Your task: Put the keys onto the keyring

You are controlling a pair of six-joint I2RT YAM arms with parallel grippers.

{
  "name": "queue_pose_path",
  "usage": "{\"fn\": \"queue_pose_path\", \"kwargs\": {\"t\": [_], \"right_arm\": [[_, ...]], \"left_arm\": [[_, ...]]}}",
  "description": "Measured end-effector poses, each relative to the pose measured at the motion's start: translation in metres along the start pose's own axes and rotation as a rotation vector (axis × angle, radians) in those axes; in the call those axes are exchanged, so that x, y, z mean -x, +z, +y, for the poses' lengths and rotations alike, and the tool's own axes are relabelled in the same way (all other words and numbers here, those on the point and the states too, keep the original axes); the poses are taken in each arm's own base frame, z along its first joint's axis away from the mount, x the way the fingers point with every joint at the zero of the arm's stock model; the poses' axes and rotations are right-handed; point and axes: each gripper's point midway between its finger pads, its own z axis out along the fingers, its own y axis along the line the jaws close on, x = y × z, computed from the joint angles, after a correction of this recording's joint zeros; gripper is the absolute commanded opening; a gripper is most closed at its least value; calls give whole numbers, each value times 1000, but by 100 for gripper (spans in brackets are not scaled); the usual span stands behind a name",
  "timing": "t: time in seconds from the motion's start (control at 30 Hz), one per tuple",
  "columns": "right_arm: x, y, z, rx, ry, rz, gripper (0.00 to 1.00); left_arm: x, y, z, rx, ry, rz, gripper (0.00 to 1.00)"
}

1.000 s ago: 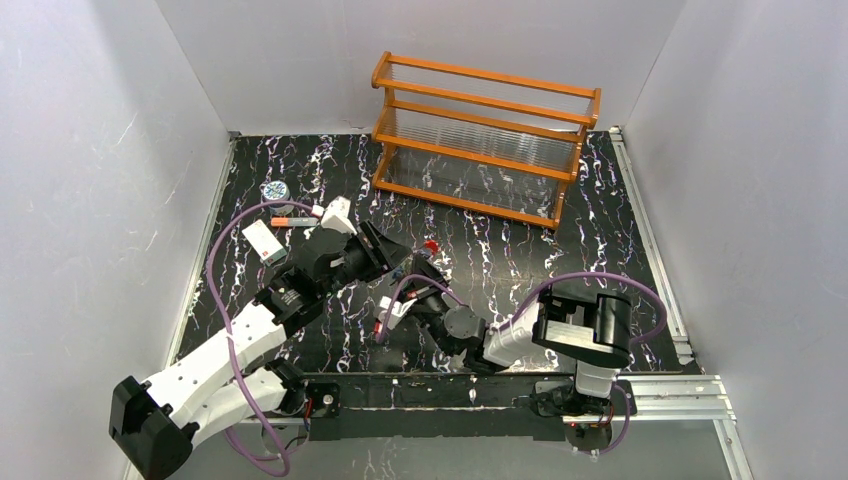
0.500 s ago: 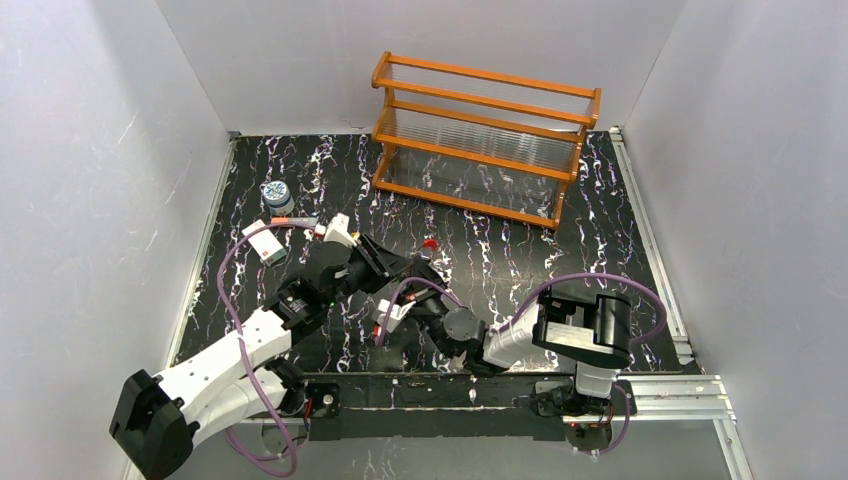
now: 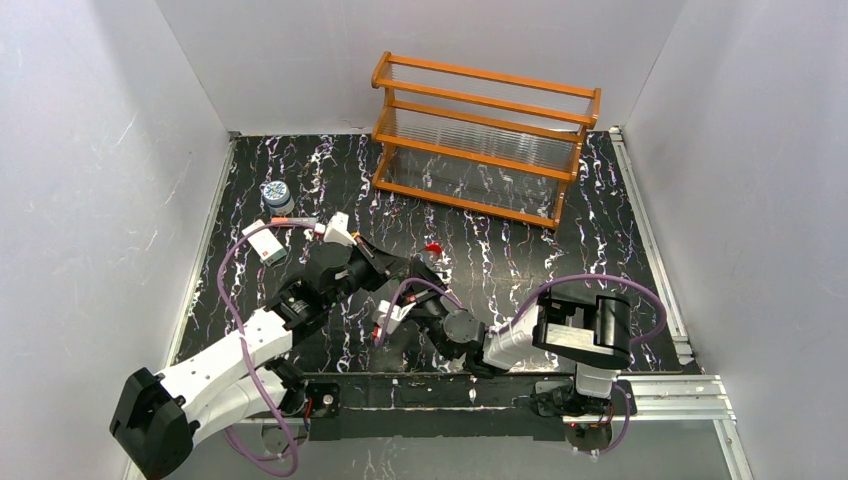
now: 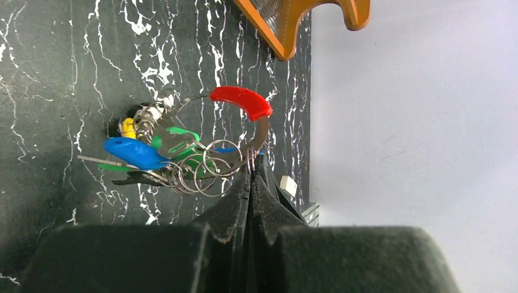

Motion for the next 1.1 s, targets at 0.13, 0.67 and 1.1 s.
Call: {"fn": "queue_pose_path", "kwargs": {"t": [0.13, 0.67, 1.1], "right_arm": [[3, 0, 1, 3, 16, -15, 42], [8, -15, -29, -3, 327, -99, 87], [-69, 3, -41, 291, 1035, 52, 94]], "left_arm": [[2, -4, 1, 5, 21, -13, 0], [19, -15, 29, 122, 187, -99, 9], [29, -36, 91, 412, 317, -128, 63]]}}
